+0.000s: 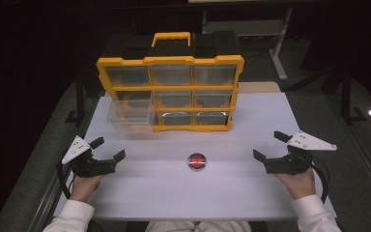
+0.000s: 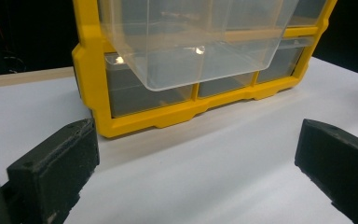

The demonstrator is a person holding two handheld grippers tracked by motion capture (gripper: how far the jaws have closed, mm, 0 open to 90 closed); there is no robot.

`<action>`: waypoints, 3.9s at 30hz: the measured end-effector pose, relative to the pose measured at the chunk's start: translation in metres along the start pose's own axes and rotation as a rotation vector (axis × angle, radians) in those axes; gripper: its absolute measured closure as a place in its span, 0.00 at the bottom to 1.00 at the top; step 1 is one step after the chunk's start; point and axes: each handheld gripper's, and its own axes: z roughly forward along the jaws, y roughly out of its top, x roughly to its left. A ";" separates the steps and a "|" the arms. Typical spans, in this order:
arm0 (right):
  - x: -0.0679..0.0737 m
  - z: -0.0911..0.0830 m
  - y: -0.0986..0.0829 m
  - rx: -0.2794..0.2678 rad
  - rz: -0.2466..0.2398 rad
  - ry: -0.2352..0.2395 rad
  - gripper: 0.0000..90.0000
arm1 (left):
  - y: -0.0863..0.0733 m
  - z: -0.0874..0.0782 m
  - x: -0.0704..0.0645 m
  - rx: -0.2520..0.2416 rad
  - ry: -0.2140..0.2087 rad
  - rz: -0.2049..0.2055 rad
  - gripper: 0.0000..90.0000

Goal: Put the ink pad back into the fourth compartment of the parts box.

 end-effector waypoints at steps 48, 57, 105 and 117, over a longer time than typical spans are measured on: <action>0.022 0.043 0.032 0.157 -0.096 0.100 0.00 | -0.004 0.004 -0.001 0.061 -0.001 0.006 0.00; 0.028 0.056 0.035 0.192 -0.117 0.126 0.00 | -0.004 0.004 -0.002 0.064 0.012 0.009 0.00; 0.067 0.120 0.035 0.340 -0.209 0.265 0.00 | -0.003 0.003 -0.002 0.056 0.016 0.009 0.00; 0.075 0.130 0.031 0.372 -0.222 0.287 0.00 | -0.003 0.003 -0.002 0.057 0.020 0.015 0.00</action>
